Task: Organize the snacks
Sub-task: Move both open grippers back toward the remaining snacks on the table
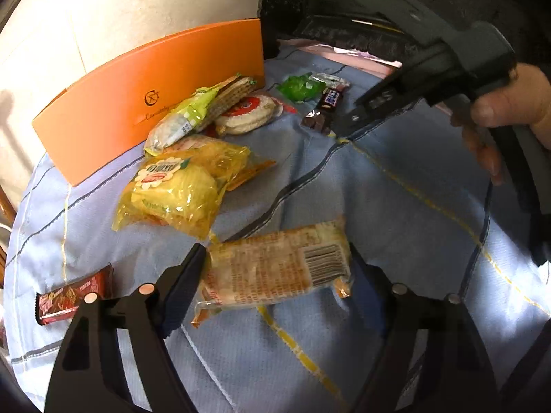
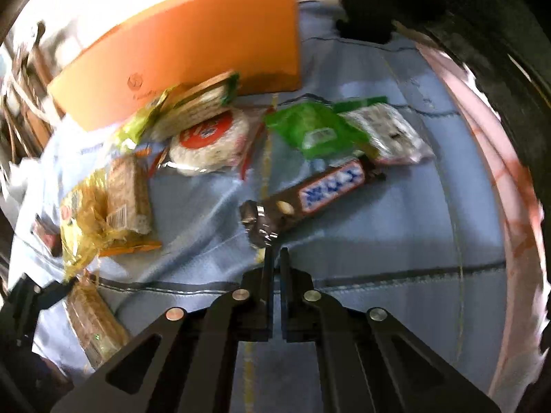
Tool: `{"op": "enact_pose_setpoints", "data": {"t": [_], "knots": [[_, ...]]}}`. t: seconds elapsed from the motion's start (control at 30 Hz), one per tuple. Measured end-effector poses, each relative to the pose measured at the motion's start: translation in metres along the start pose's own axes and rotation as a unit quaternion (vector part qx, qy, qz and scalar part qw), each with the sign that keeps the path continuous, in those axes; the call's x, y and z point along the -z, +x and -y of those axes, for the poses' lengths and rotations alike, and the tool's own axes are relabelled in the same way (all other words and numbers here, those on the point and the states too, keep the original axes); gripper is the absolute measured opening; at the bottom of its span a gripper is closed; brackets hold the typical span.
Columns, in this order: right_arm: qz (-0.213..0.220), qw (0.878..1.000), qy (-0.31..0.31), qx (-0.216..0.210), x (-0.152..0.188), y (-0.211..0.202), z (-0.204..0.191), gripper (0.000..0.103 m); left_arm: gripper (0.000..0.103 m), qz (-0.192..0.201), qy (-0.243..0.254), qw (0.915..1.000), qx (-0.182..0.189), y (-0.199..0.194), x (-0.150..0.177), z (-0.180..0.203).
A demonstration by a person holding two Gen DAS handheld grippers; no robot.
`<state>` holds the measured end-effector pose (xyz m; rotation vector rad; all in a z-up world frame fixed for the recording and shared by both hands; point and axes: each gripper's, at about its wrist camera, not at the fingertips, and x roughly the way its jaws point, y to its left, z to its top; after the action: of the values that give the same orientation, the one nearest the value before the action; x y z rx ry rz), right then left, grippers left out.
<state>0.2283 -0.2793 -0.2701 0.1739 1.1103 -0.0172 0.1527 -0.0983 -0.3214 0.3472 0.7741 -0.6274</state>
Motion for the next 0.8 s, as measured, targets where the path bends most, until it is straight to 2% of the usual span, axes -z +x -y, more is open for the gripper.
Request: {"op": "enact_pose_setpoints", "data": {"t": [0.17,0.23,0.27,0.3,0.33,0.37,0.43,0.53,0.6,0.63,0.67,0.7,0.77,0.8], "knots": [[0.013,0.999,0.035,-0.029,0.005,-0.012,0.009,0.003,0.076,0.025,-0.007,0.9996,0.010,-0.015,0.000,-0.006],[0.006,0.998,0.046,-0.048,0.006,-0.012,0.015,0.008,0.076,0.019,-0.013,0.9997,0.003,-0.013,0.001,-0.010],[0.012,0.998,0.047,-0.048,0.003,-0.014,0.012,0.029,0.076,0.017,-0.016,0.9997,-0.002,-0.012,0.002,-0.012],[0.018,0.997,0.050,-0.048,-0.005,-0.013,0.014,0.046,0.076,0.014,-0.018,0.9997,-0.005,-0.011,0.003,-0.013],[0.028,0.998,0.056,-0.030,-0.013,-0.013,0.013,0.070,0.076,0.013,-0.018,0.9997,-0.005,-0.010,0.002,-0.013],[0.038,0.997,0.061,-0.003,-0.020,-0.014,0.011,0.079,0.076,0.014,-0.017,0.9997,-0.006,-0.011,0.002,-0.013],[0.028,0.996,0.077,0.030,-0.033,-0.006,0.010,0.079,0.076,0.015,-0.014,0.9998,-0.005,-0.012,0.003,-0.012],[0.005,0.994,0.096,0.048,-0.043,0.012,0.014,0.079,0.077,0.016,-0.014,0.9998,-0.003,-0.015,0.003,-0.011],[-0.019,0.992,0.099,0.075,-0.045,0.026,0.014,0.078,0.077,0.015,-0.016,0.9998,-0.003,-0.018,0.004,-0.012],[-0.028,0.992,0.101,0.073,-0.042,0.031,0.014,0.075,0.077,0.015,-0.018,0.9997,-0.004,-0.020,0.004,-0.014],[-0.023,0.993,0.083,0.078,-0.041,0.031,0.010,0.049,0.077,0.016,-0.021,0.9996,-0.007,-0.021,0.003,-0.016],[-0.022,0.995,0.061,0.082,-0.041,0.030,0.007,0.043,0.077,0.017,-0.025,0.9995,-0.010,-0.023,0.003,-0.019],[-0.022,0.998,0.040,0.051,-0.035,0.026,0.009,0.025,0.077,0.021,-0.037,0.9990,-0.012,-0.028,0.004,-0.027],[-0.023,0.998,0.045,0.040,-0.032,0.024,0.015,0.022,0.077,0.023,-0.042,0.9987,-0.014,-0.030,0.004,-0.031]]}}
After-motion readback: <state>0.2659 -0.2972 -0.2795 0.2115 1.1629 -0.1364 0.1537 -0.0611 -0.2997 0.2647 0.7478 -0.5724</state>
